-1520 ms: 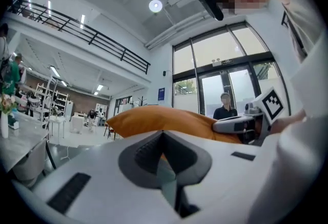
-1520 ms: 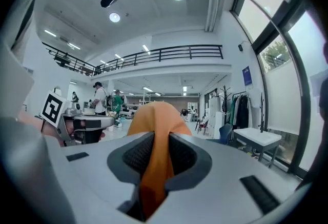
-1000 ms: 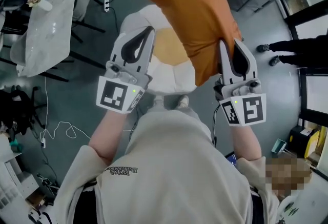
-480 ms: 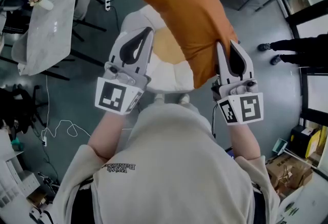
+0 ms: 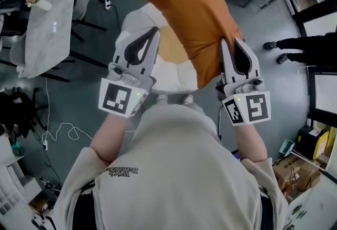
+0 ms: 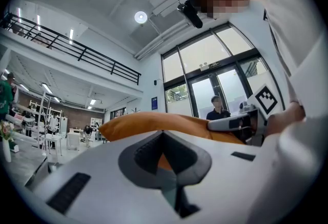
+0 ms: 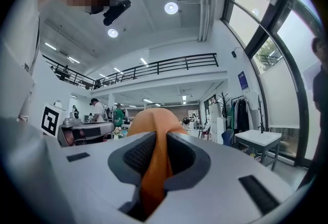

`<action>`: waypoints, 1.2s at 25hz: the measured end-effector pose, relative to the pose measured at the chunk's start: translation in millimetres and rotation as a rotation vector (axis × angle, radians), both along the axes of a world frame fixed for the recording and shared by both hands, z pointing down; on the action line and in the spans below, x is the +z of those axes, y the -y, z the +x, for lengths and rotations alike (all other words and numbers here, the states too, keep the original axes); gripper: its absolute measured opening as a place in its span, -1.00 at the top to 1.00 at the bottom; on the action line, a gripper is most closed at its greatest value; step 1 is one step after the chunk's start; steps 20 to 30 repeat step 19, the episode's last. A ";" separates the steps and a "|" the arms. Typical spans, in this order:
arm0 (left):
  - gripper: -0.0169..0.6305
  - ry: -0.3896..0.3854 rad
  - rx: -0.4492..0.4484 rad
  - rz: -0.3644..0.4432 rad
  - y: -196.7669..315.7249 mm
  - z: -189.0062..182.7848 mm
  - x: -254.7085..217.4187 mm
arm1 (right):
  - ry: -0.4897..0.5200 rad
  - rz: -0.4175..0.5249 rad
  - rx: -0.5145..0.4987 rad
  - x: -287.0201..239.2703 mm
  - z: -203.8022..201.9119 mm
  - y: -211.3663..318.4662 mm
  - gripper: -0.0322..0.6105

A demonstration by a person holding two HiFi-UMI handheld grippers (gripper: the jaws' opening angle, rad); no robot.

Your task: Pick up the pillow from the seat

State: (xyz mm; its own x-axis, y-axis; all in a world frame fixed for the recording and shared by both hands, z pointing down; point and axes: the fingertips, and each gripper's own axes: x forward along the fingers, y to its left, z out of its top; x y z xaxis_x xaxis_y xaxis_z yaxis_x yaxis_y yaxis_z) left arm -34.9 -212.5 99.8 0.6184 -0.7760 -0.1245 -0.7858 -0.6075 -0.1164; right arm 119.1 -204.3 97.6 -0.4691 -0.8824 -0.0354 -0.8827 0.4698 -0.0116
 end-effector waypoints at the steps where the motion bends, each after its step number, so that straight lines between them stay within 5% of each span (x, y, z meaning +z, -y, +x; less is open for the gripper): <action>1: 0.92 0.001 0.000 -0.001 0.4 0.3 0.6 | 0.000 -0.001 0.000 0.2 0.3 0.5 0.69; 30: 0.92 0.000 0.000 0.024 -6.2 5.9 -3.5 | -0.003 0.005 -0.006 -2.9 5.9 -2.1 0.71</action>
